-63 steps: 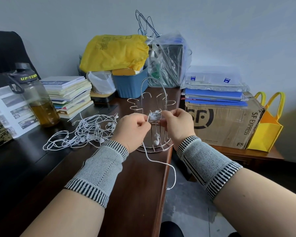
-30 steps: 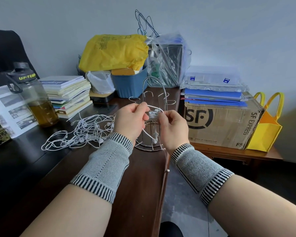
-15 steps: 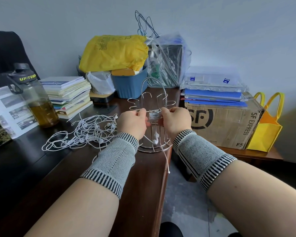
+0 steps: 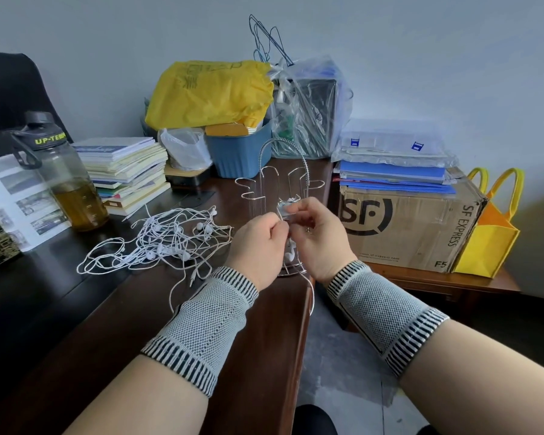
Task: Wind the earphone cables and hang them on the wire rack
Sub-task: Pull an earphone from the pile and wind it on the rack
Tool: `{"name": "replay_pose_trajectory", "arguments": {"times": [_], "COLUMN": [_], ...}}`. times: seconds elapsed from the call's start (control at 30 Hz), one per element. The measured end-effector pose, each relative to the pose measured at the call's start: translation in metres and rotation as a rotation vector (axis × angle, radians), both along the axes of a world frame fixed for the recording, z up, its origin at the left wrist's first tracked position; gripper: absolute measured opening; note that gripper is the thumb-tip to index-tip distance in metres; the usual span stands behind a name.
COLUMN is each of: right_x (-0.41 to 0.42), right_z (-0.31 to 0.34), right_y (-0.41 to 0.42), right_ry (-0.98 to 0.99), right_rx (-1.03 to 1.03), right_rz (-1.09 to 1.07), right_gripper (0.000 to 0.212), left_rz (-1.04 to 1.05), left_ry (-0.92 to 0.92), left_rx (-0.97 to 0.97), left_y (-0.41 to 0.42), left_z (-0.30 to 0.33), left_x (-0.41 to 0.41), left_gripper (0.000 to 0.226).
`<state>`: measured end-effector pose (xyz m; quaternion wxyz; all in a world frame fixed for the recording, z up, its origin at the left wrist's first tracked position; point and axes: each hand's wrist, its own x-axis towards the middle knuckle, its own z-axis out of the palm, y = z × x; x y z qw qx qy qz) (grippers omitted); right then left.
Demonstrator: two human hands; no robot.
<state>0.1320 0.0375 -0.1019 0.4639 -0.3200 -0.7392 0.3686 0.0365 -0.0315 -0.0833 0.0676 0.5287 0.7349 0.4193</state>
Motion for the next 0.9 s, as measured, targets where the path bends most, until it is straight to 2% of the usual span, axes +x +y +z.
{"name": "replay_pose_trajectory", "arguments": {"times": [0.1,0.2,0.37,0.47,0.6,0.77,0.9], "right_x": [0.002,0.003,0.004,0.002,-0.002,-0.005,-0.007], "right_z": [-0.005,-0.005,-0.01,-0.01,-0.008,-0.008,-0.008], "right_y": [0.0,0.002,0.006,0.008,0.007,0.005,0.007], "right_ry": [-0.134,-0.171,-0.175,-0.151,-0.143,-0.251,-0.287], "right_rx": [0.16,0.245,0.435,0.506,0.541,0.567,0.571], "right_rz": [0.027,0.007,-0.056,-0.106,-0.127,-0.115,-0.13], "right_gripper": [0.04,0.041,0.033,0.02,0.013,0.015,0.014], "left_rz": [0.003,-0.003,-0.064,-0.053,-0.058,0.01,0.003], "left_ry": [0.136,0.206,0.244,0.309,0.195,0.355,0.324], "left_rx": [-0.034,-0.042,-0.102,-0.158,-0.171,-0.199,-0.221], "left_y": [0.001,0.001,-0.002,-0.005,-0.012,-0.014,-0.024], "left_z": [-0.002,-0.002,0.002,0.005,0.012,0.014,0.02], "left_x": [0.002,0.001,-0.003,-0.007,-0.009,-0.009,-0.006], "left_gripper": [0.026,0.023,0.022,0.026,0.025,0.017,0.012]}}
